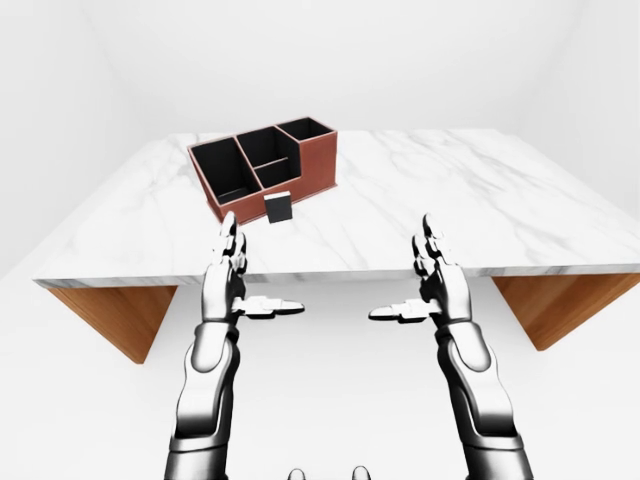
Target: Pick up the book and place it in the left compartment of the caddy.
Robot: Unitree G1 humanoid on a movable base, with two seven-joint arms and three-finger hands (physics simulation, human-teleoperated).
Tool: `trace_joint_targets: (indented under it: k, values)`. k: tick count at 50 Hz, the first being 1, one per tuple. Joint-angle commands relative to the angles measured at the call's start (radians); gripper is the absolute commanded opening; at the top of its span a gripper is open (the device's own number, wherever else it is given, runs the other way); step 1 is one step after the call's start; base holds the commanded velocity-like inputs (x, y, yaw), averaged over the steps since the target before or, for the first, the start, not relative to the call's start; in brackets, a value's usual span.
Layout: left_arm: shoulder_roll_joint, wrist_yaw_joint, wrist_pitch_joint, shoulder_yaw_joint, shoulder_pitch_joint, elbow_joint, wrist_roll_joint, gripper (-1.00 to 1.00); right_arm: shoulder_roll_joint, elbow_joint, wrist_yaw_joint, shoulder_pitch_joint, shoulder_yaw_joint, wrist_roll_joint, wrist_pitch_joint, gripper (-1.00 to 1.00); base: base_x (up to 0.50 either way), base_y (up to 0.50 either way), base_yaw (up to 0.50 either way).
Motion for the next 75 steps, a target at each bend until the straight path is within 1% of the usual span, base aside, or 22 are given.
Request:
trace_joint_targets:
  k: [1,6,12,24,42,62,75]
  values:
    - [-0.005,0.003,0.0,-0.02,-0.022,-0.1,0.005,1.0,0.0,-0.09,0.011,-0.012,0.0,0.022,0.0,1.0,0.19,0.2,0.0]
    - [-0.009,0.002,0.0,-0.02,-0.01,-0.153,0.004,1.0,0.0,-0.095,0.014,-0.012,0.006,0.019,0.0,1.0,0.27,0.3,0.0]
    - [-0.007,0.004,0.0,-0.01,-0.006,-0.177,-0.004,1.0,0.003,-0.089,0.017,-0.015,0.011,0.018,0.0,1.0,0.37,0.42,0.0]
    - [-0.008,0.004,0.0,-0.014,0.002,-0.153,0.004,1.0,0.003,-0.067,0.016,-0.024,0.016,0.012,0.0,1.0,0.37,0.42,0.0]
    - [-0.009,0.0,0.0,-0.015,0.017,-0.145,0.012,1.0,0.005,-0.085,0.029,0.003,0.012,0.022,0.0,1.0,0.38,0.42,0.0]
    - [-0.009,-0.003,0.0,-0.013,0.019,-0.138,0.011,1.0,0.001,-0.08,0.035,0.008,0.009,0.03,0.0,1.0,0.5,0.05,0.0]
    - [-0.007,-0.005,0.0,-0.009,0.019,-0.136,0.008,1.0,0.006,-0.072,0.034,-0.006,0.019,0.015,0.0,1.0,0.5,0.22,0.0]
